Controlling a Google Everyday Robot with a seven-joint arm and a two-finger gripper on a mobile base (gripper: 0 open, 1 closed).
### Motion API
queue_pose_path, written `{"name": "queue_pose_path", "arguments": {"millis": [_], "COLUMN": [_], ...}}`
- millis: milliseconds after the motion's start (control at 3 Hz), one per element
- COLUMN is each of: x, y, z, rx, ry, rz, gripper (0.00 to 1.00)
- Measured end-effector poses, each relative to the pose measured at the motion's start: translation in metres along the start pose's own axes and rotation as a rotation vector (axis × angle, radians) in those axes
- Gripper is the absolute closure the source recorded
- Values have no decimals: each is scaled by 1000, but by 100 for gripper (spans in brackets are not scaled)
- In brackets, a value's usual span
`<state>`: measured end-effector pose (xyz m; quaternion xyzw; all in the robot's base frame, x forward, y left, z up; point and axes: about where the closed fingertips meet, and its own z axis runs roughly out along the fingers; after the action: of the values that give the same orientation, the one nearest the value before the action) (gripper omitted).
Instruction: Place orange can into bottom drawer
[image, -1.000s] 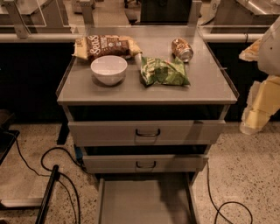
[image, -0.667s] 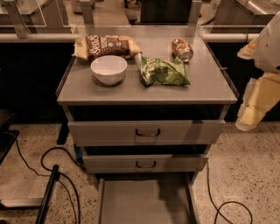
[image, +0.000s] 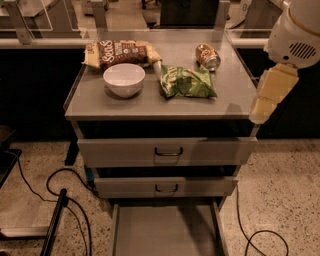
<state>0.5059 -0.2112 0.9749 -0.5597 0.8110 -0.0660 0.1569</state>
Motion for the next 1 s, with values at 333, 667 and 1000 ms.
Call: {"name": "queue_pose_path", "arguments": {"millis": [333, 667, 1000], "x": [0, -6, -9], "y": [0, -4, -30], "z": [0, 10, 22], "rx": [0, 6, 55], "ry": [0, -21, -8], "rz": [0, 21, 110], "gripper": [0, 0, 0]}}
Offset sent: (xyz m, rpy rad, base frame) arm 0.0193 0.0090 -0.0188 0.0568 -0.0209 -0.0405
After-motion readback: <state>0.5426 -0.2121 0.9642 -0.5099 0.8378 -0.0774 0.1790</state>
